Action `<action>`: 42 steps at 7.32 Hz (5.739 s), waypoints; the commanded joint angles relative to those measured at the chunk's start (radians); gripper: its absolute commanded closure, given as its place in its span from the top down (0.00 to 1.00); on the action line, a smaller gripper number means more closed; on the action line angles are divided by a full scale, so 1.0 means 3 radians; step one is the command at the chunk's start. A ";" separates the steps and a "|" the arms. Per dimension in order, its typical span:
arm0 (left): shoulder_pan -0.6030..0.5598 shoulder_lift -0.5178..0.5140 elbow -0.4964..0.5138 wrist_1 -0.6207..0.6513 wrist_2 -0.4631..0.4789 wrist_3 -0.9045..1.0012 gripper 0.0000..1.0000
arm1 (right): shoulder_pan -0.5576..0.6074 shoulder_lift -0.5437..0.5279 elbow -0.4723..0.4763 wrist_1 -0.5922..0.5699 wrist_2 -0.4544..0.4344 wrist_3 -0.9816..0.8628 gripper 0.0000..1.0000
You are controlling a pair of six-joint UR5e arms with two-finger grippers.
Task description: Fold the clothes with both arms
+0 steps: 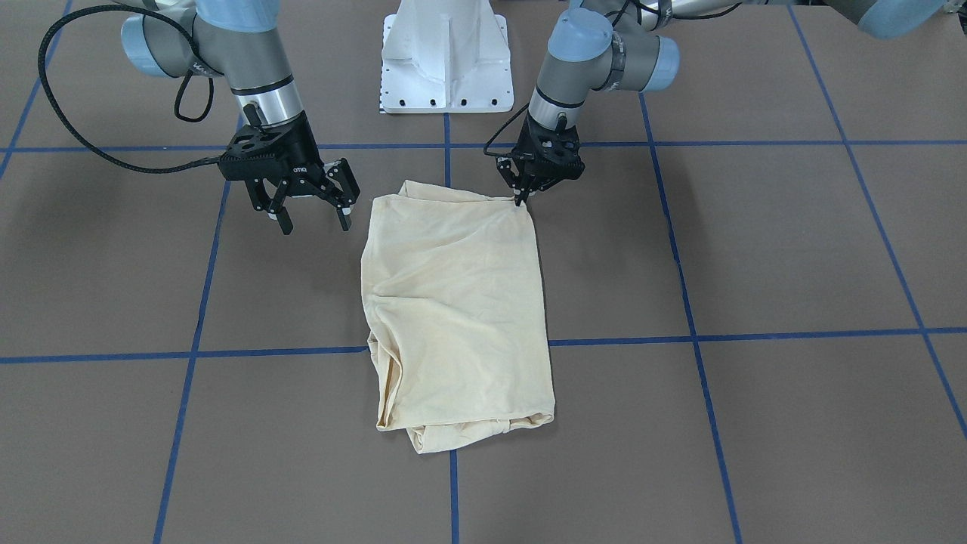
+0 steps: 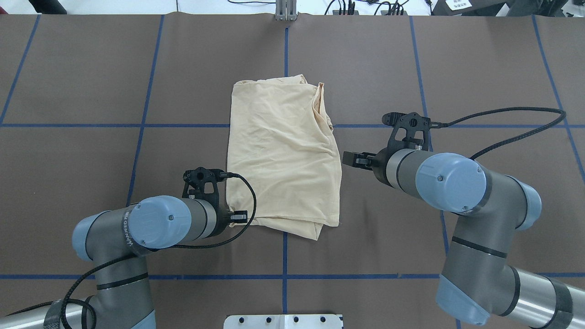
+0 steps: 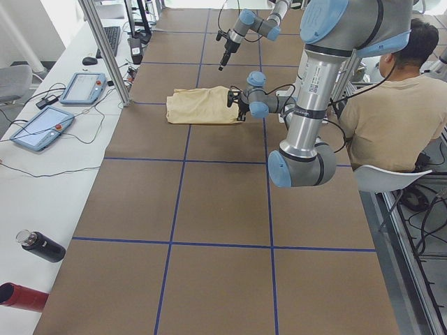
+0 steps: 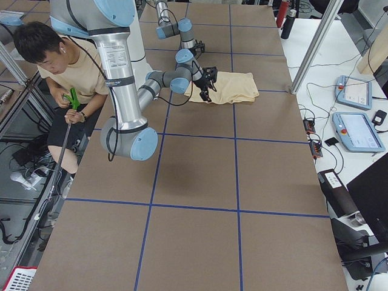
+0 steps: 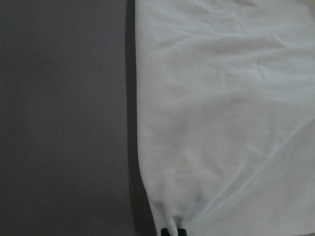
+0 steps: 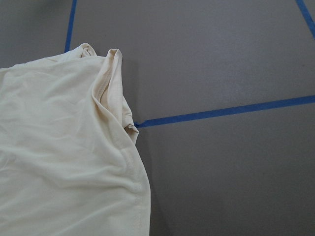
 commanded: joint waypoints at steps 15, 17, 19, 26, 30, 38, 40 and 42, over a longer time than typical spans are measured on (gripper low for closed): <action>0.0000 0.0004 0.0007 -0.0020 0.0000 -0.0001 0.00 | 0.0545 0.1531 -0.2192 0.0440 0.0592 -0.1351 0.40; 0.0000 0.0004 0.0002 -0.0020 0.0000 -0.0001 0.00 | 0.0545 0.1547 -0.2228 0.0440 0.0592 -0.1552 0.40; 0.0000 0.0004 0.0007 -0.0025 -0.0005 0.0004 0.00 | 0.0525 0.1562 -0.2279 0.0440 0.0597 -0.1613 0.40; 0.0000 0.0004 0.0012 -0.0030 -0.0005 0.0009 0.00 | 0.0519 0.1526 -0.2238 0.0450 0.0592 -0.1680 0.00; 0.0000 0.0004 0.0007 -0.0030 -0.0005 0.0004 0.00 | 0.0550 0.1112 -0.1891 0.0496 0.0582 -0.1431 0.99; 0.0000 0.0004 -0.0004 -0.0030 0.0000 -0.0001 0.00 | -0.0486 0.0749 -0.0429 -0.0715 -0.0188 0.1129 0.94; 0.0000 0.0004 -0.0009 -0.0030 0.0000 -0.0001 0.00 | -0.0758 0.0703 -0.0433 -0.0721 -0.0445 0.1617 0.81; 0.0000 0.0004 -0.0009 -0.0030 0.0000 -0.0001 0.00 | -0.0902 0.0688 -0.0479 -0.0726 -0.0600 0.1710 0.71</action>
